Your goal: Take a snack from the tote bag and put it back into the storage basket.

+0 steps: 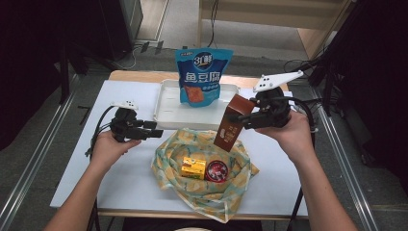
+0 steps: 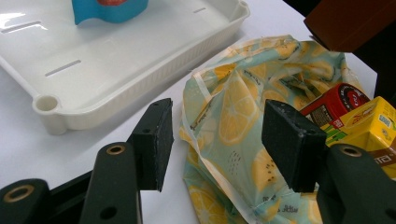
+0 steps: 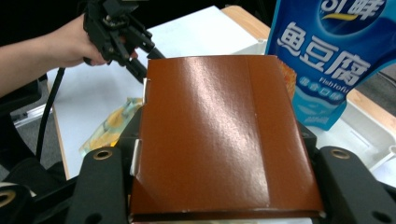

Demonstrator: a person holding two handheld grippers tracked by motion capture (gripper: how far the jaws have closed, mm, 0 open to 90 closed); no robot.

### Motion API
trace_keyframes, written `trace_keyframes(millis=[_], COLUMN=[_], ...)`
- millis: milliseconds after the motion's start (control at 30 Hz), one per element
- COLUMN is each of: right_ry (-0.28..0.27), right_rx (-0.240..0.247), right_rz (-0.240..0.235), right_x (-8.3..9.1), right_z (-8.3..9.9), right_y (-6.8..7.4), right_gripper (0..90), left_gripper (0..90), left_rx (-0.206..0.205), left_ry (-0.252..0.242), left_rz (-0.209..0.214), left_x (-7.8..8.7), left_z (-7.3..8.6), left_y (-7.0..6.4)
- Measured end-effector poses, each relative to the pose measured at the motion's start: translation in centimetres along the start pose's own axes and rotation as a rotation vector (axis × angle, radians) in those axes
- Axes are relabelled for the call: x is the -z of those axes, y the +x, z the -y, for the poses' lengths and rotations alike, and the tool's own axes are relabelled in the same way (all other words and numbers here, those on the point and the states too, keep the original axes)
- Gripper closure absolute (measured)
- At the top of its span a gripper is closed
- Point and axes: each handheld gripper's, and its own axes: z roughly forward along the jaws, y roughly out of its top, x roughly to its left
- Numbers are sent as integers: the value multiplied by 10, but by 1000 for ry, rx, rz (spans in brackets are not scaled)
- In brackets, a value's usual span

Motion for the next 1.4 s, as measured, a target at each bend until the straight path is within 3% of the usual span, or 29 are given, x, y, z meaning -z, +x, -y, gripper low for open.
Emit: trace_keyframes(millis=[533, 1400], right_ry=[-2, 23], right_rx=[3, -33], right_rz=[31, 62], right_x=[-16, -79], right_z=[-20, -41], right_y=[-16, -47], right_gripper=[444, 444], left_gripper=[440, 440], left_rx=[-4, -1], left_ry=[0, -1], left_rz=[-3, -2], left_x=[1, 2], left_z=[1, 3], left_y=[0, 1])
